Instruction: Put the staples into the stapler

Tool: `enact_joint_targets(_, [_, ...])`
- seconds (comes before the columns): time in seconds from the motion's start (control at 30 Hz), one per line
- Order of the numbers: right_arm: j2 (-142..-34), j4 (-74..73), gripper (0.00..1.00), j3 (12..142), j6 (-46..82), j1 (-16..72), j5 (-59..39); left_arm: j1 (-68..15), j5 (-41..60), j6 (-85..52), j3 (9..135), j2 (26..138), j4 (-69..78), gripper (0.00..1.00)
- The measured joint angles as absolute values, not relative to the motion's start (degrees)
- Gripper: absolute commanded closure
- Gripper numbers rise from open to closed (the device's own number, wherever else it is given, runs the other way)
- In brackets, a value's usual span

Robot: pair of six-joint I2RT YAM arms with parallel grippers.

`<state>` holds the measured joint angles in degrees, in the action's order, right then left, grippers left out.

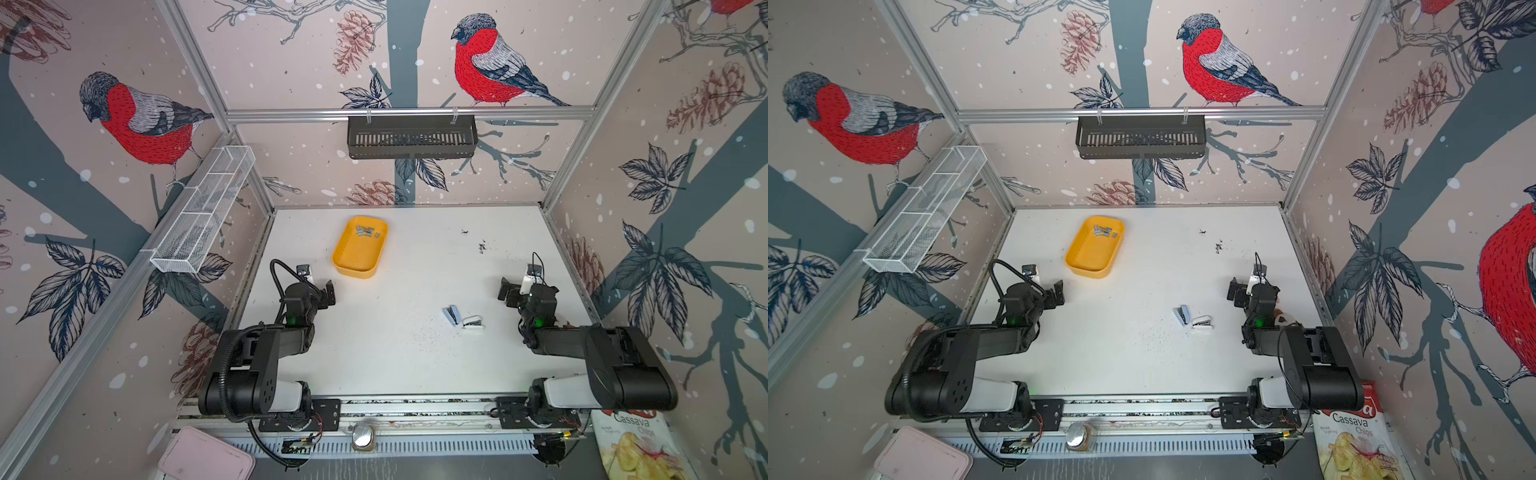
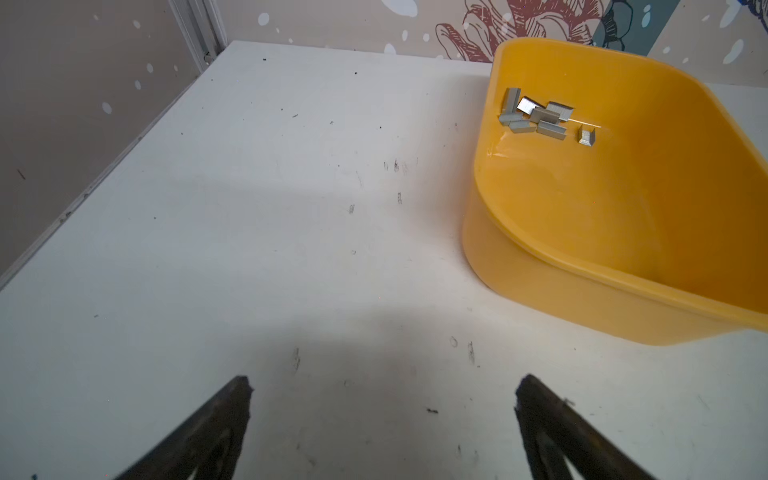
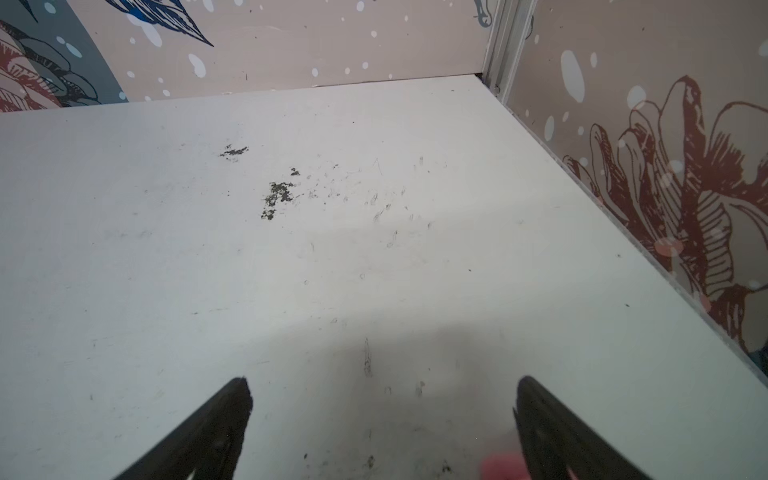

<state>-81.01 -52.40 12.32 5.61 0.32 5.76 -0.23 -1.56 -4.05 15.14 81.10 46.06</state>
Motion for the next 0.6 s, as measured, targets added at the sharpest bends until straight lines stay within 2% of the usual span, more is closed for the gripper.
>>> enact_joint_targets(0.6, [-85.69,-64.84,0.00,13.28,4.54,-0.08,4.14,-0.23,-1.65,-2.42,16.29,85.84,58.02,0.01])
